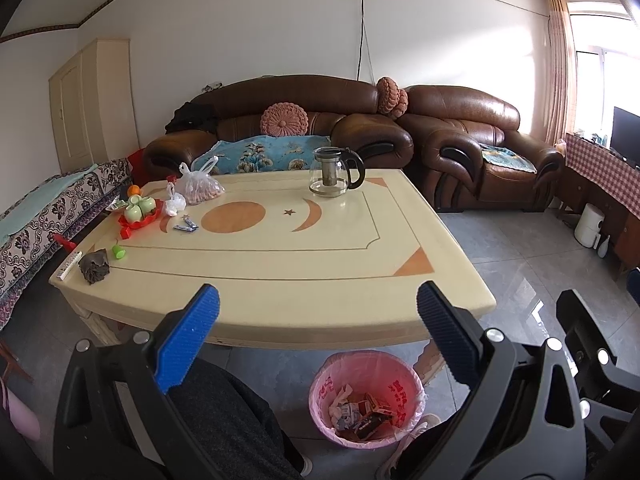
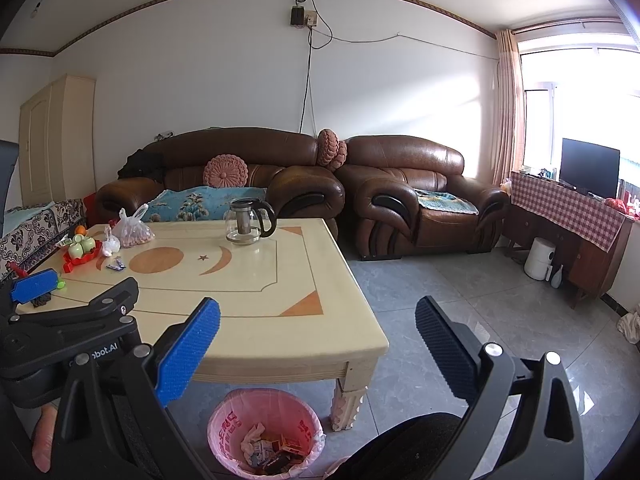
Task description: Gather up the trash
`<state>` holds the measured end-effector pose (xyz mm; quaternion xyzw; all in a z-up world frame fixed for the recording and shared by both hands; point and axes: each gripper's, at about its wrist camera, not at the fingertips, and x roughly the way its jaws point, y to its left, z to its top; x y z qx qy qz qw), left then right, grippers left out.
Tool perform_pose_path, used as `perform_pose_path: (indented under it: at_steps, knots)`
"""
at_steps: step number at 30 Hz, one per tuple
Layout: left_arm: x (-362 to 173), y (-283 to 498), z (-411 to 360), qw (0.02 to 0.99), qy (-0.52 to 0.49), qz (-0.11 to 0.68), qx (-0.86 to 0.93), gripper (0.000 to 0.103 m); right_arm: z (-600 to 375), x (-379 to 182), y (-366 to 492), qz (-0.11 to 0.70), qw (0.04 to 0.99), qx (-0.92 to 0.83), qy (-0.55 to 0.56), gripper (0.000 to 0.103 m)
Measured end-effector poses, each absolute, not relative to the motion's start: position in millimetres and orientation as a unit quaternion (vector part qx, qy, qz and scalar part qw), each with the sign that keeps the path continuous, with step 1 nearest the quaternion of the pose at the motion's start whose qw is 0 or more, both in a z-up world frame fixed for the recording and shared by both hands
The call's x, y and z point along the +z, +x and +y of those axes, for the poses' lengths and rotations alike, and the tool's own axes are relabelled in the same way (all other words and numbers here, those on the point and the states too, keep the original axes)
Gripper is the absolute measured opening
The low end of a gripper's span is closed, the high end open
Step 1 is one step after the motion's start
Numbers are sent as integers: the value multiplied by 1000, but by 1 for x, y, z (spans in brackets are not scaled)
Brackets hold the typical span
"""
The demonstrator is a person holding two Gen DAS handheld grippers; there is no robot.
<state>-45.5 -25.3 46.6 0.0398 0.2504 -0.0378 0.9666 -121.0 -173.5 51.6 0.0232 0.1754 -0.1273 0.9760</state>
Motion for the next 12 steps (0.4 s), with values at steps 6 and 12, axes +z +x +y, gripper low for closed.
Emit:
perform_pose_path:
  at_steps: [6,12]
  knots:
    - [50,-43,-27,967,38,250,-36,97,-174,52,-121,176,976,-127,24,96]
    - [49,-41,-26,966,36,252,-36,97,-174,51,-123,175,976,-129,22,96]
